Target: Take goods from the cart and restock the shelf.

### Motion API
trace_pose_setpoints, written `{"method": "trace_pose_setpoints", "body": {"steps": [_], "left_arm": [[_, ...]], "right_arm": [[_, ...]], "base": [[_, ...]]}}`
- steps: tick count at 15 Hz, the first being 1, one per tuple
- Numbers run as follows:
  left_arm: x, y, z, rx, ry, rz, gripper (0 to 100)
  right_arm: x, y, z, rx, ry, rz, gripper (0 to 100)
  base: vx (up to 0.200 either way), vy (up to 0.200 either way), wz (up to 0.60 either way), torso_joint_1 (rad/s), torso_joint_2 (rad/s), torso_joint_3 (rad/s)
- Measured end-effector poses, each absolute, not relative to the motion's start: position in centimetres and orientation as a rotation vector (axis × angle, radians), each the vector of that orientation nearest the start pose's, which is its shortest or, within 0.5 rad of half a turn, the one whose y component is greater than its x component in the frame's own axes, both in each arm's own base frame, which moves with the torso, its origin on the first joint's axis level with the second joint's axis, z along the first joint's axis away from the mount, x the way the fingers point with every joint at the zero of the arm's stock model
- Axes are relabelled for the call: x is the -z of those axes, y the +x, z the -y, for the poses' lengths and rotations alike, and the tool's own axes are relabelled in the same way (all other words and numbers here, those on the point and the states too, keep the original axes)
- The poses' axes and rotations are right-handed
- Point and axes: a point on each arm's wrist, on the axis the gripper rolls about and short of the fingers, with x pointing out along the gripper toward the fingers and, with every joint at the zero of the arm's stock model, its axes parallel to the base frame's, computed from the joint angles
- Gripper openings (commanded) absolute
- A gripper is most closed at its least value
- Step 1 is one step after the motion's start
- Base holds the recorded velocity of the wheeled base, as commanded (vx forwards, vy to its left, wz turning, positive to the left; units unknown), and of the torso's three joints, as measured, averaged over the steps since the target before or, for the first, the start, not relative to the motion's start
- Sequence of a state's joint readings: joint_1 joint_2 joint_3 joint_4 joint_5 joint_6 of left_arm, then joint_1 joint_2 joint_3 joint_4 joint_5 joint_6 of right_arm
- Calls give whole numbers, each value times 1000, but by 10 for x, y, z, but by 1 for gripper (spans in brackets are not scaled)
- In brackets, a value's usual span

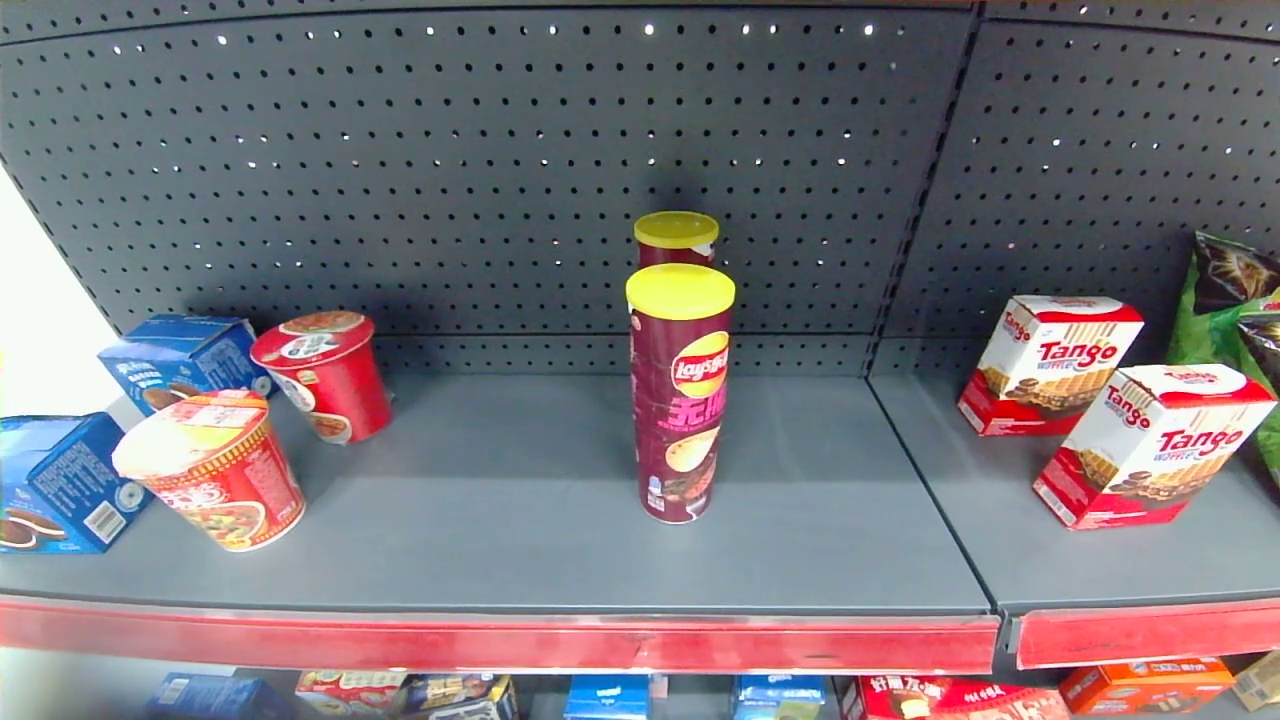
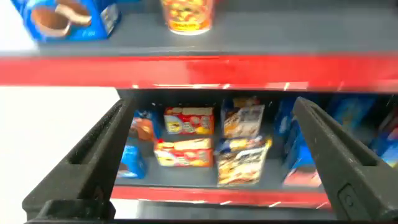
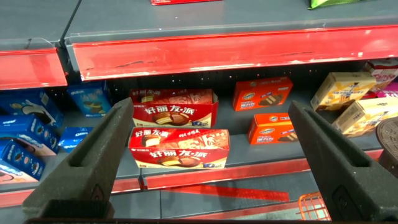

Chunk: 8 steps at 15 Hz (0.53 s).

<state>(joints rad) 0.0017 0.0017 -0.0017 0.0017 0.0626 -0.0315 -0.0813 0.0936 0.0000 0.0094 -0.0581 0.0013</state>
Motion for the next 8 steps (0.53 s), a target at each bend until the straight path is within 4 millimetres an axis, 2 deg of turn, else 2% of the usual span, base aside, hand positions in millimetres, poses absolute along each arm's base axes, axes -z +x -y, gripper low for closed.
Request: {"method": "trace_pose_setpoints", "body": {"steps": [3,8], "left_arm": [[-76,-23,0,-22,103,2,100],[-76,-23,0,3,10,-1,100]], "right_arm": [[-77,-16,0,140,3,-102,100],[-76,-16,0,140,3,-103,100]], "base": [[0,0,0,0,0,0],[0,0,0,0,0,0]]}}
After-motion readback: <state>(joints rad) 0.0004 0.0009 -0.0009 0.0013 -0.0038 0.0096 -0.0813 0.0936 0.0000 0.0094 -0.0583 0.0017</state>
